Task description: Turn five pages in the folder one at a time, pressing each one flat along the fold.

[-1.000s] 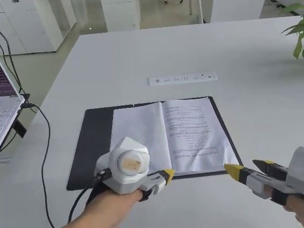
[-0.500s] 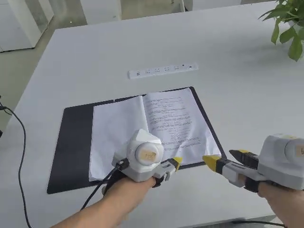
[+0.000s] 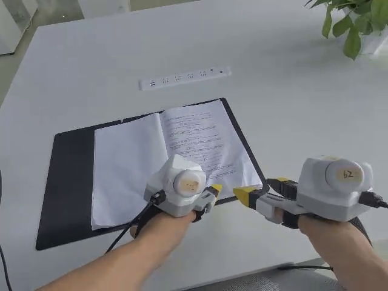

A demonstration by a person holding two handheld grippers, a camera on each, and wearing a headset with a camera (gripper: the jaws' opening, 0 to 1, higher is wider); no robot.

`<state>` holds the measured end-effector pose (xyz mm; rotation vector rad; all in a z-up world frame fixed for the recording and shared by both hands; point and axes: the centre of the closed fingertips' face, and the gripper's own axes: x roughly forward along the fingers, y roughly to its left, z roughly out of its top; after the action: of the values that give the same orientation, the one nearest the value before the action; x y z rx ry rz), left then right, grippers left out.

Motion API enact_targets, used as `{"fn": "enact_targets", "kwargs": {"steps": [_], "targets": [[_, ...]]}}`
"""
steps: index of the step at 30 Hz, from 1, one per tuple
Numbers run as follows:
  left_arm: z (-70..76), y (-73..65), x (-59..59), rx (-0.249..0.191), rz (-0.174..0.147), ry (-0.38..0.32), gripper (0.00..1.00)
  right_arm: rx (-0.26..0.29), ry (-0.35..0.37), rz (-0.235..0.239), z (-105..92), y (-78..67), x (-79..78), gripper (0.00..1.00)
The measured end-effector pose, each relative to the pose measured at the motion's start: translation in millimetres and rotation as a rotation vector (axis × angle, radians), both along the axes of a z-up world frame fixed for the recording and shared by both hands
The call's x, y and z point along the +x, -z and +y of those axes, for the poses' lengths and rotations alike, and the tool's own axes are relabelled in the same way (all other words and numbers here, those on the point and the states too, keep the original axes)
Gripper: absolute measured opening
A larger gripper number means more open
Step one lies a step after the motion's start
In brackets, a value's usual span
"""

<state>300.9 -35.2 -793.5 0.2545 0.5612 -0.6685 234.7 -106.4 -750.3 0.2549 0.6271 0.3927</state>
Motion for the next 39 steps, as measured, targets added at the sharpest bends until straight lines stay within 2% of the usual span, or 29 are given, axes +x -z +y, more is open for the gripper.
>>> {"fn": "enact_targets", "kwargs": {"steps": [10, 17, 21, 24, 29, 33, 39], "targets": [[-8.6, 13.0, 6.8, 0.004, 0.012, -0.019, 0.45, 0.016, 0.017, 0.007, -1.6, 5.9, 5.1, 0.47], [-13.2, 15.1, 8.2, -0.012, -0.006, -0.029, 0.45, 0.027, 0.041, 0.011, -6.3, 7.9, 7.0, 0.47], [-10.7, 16.2, 7.2, -0.054, -0.022, -0.036, 0.45, 0.037, 0.048, 0.008, -5.9, 7.9, 7.6, 0.47], [-11.4, 16.3, 7.8, -0.057, -0.026, -0.033, 0.45, 0.039, 0.054, 0.008, -6.6, 8.4, 7.9, 0.46], [-12.4, 16.8, 7.0, -0.058, -0.025, -0.017, 0.42, 0.048, 0.063, 0.014, -7.1, 9.6, 8.5, 0.46], [-15.6, 17.0, 4.6, -0.059, -0.028, 0.001, 0.36, 0.052, 0.066, 0.017, -7.2, 11.3, 9.0, 0.46], [-15.0, 18.0, 6.9, -0.069, -0.035, -0.007, 0.32, 0.053, 0.069, 0.025, -7.7, 13.3, 9.1, 0.46]]}}
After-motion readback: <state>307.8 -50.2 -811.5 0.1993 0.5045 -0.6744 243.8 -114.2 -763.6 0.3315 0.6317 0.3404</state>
